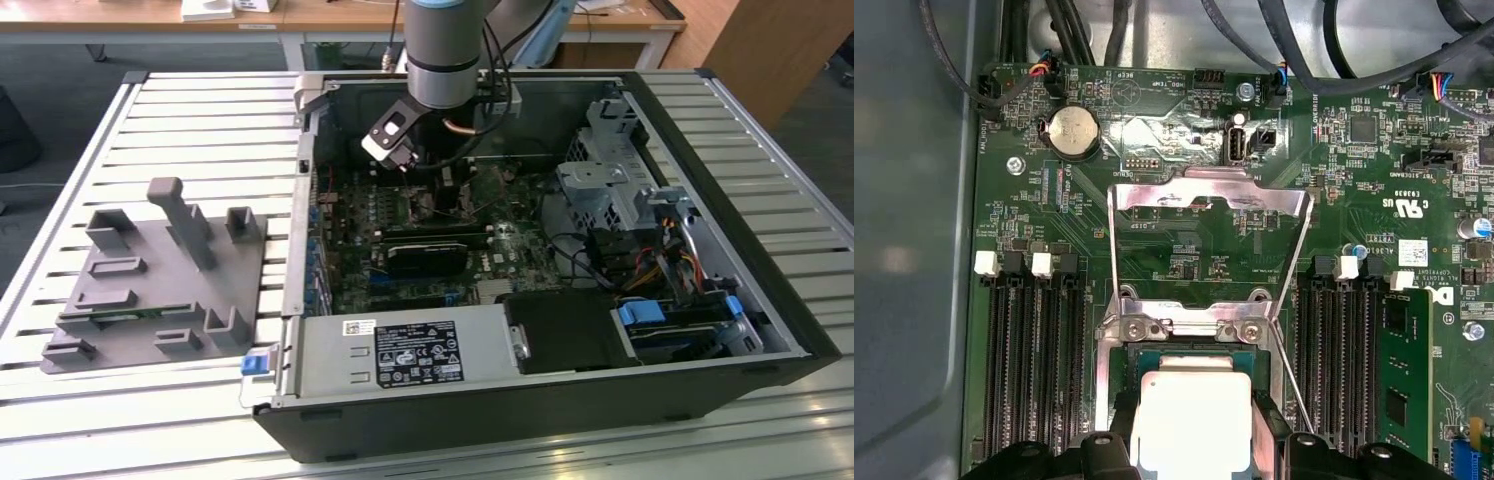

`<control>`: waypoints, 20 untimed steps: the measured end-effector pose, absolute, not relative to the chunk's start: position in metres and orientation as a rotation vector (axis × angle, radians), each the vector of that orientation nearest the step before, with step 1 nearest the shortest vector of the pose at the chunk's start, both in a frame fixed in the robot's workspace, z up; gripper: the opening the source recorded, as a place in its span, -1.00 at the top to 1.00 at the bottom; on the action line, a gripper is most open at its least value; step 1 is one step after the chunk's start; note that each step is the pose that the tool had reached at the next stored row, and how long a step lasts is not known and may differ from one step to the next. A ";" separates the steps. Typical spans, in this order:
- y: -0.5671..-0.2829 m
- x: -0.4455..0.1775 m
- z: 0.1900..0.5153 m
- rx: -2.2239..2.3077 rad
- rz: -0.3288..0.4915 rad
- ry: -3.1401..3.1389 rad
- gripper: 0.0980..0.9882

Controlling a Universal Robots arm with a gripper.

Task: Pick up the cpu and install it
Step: 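Place the cpu into insertion slot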

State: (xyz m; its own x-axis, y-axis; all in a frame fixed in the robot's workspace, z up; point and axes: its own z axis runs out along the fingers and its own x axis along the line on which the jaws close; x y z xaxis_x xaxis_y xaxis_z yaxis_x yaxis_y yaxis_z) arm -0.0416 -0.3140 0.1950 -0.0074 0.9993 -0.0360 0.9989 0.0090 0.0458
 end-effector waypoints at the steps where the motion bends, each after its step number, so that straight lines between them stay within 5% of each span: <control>1: -0.314 -0.042 0.195 2.172 0.011 2.189 0.02; 20: -0.314 -0.042 0.196 2.172 0.012 2.189 -0.15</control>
